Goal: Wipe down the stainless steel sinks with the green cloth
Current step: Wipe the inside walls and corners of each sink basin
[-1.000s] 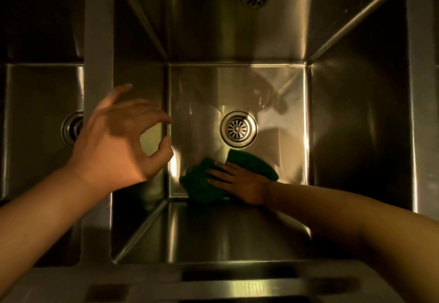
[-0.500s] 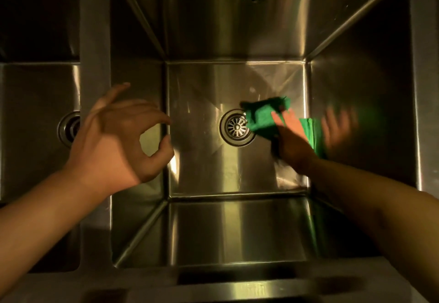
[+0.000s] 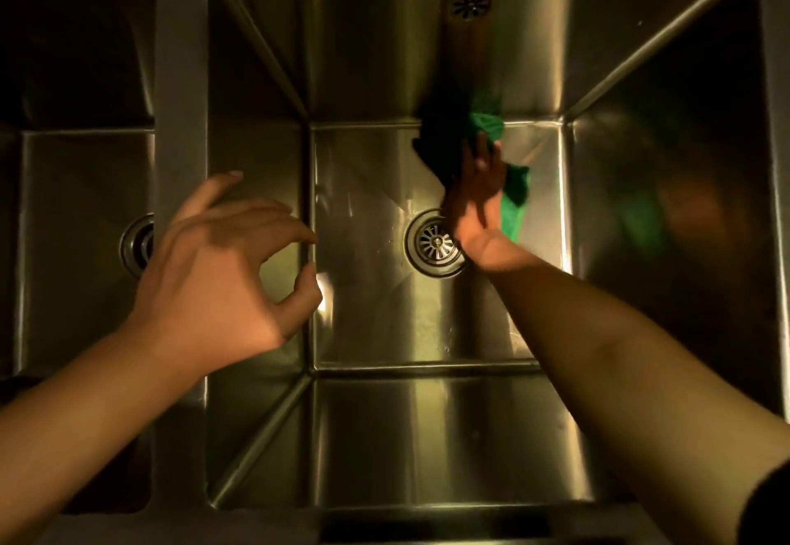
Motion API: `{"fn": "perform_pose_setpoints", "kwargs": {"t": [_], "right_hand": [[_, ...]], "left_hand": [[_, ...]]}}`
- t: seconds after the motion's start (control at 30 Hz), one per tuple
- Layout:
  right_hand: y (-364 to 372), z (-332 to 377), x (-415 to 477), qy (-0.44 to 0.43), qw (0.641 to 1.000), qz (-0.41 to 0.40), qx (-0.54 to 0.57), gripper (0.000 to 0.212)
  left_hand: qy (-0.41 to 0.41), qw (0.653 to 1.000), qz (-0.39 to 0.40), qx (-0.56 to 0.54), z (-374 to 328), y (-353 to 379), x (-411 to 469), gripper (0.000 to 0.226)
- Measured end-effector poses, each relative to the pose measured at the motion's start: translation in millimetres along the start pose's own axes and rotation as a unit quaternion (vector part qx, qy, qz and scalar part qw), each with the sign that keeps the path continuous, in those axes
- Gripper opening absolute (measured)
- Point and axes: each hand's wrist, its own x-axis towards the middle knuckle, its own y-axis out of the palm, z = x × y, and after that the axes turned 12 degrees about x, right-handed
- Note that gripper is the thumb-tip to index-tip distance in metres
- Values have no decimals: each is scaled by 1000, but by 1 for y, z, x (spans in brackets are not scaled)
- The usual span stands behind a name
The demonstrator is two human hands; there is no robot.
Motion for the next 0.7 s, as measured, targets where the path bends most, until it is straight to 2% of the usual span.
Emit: {"fn": "perform_pose_setpoints", "kwargs": {"t": [0.1,0.23,0.47,0.57,0.7], "right_hand": [[28,30,1,-23,999,41,-8,69],[65,69,-22,-108,986,125,-14,76],[93,84,-99,-248,926,274,-83,72],[82,59,-142,-324,882,339,-45,67],[48,2,-178,-431,792,427,-70,76]], "left_hand": [[-4,1000,5,9,-2,-1,1,30],[-9,1000,13,16,-1,-3,1,31],[-3,1000,-4,0,-3,-4,1,23],[-6,1000,-7,-7,-2,-5,2,23],[-6,1000,-3,-14,-4,-7,0,21]]}}
